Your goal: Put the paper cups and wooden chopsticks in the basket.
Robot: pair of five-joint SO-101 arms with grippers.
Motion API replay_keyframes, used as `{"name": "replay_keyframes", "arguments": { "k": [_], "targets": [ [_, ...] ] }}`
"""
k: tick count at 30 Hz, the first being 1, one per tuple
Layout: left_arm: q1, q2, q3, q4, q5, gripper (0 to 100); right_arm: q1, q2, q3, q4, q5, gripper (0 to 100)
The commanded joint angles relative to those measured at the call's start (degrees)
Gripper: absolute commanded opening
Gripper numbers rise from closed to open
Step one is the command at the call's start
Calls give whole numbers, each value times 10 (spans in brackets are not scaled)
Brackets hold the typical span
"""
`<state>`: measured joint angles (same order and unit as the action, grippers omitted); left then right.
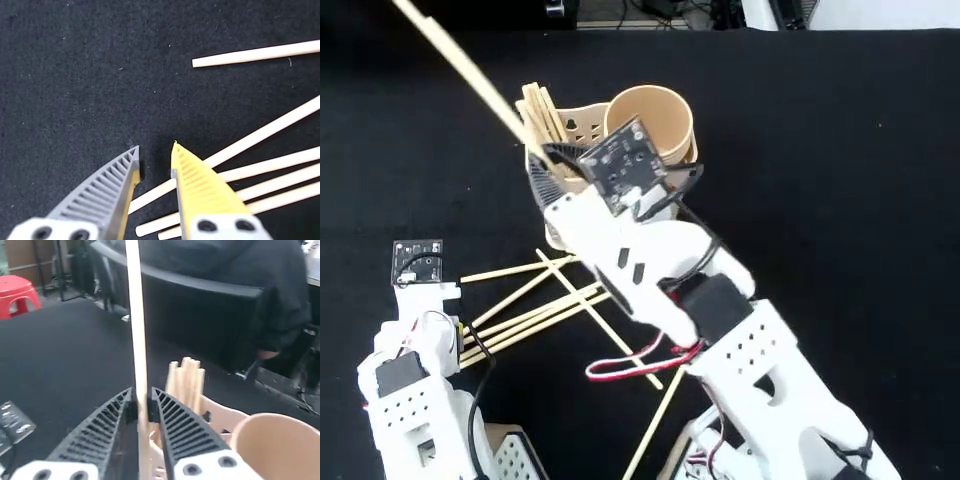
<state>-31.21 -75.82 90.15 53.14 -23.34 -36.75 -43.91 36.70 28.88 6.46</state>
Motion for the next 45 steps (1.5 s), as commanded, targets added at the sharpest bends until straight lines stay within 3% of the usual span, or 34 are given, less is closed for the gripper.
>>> {"name": "replay_keyframes", "arguments": {
  "k": [1,9,15,18,23,30,36,41,45],
  "targets": [
    [7,-4,-2,-12,6,116,25,-17,-4,12,-5,12],
    [7,-4,-2,-12,6,116,5,-104,-2,270,20,12],
    [7,-4,-2,-12,6,116,6,-143,1,468,123,12],
    [7,-4,-2,-12,6,116,9,-141,31,515,193,12],
    [7,-4,-2,-12,6,116,22,-139,185,502,288,12],
    [6,-4,-2,-12,6,116,200,-138,325,370,374,12],
    [7,-4,-2,-12,6,116,251,-138,406,364,490,12],
    [7,-4,-2,-12,6,116,295,-138,421,337,503,24],
    [7,-4,-2,-12,6,116,297,-138,417,341,502,131]
  ]
}}
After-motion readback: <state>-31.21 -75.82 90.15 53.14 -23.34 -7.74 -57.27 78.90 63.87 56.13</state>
